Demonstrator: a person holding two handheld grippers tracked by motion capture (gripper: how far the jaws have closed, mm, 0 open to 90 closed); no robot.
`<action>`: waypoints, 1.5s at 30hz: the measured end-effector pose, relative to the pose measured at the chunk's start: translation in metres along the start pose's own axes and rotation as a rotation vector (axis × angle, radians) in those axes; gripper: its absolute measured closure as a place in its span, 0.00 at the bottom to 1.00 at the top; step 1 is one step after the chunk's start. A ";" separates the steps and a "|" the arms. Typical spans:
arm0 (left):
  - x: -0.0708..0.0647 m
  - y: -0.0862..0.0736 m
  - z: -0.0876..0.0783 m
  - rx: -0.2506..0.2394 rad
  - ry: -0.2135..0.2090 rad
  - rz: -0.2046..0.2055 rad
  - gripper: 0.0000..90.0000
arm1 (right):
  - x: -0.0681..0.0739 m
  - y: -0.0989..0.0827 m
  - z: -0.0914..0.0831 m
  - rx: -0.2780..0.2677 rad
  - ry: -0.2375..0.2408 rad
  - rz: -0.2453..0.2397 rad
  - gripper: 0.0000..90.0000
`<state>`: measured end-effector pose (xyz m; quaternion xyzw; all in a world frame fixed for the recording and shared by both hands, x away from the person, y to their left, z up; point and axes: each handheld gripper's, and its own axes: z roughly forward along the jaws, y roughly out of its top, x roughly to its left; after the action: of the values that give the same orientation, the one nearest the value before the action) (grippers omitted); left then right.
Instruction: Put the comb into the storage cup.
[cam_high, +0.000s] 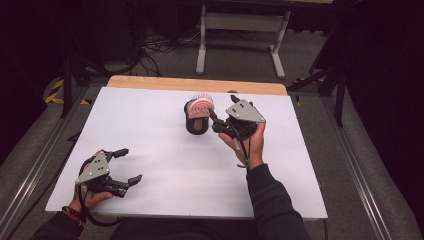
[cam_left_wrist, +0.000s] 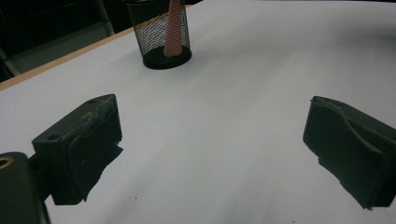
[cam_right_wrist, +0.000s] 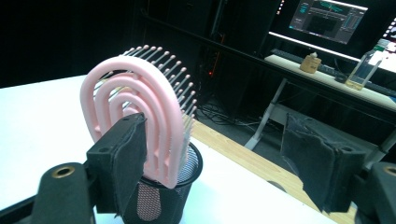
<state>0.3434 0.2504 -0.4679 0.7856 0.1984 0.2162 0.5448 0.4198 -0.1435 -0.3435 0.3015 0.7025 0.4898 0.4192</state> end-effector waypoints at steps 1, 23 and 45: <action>0.000 0.000 0.000 0.000 0.000 0.000 0.06 | 0.000 0.000 0.000 0.000 0.000 0.000 0.26; 0.000 0.000 0.000 0.001 0.003 0.003 0.06 | 0.000 -0.007 -0.012 0.008 -0.015 -0.044 0.22; -0.001 0.000 0.000 0.007 0.004 0.013 0.06 | 0.001 -0.026 -0.031 0.010 0.017 -0.077 0.18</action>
<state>0.3426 0.2497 -0.4678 0.7883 0.1951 0.2207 0.5402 0.3918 -0.1653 -0.3630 0.2721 0.7196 0.4722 0.4304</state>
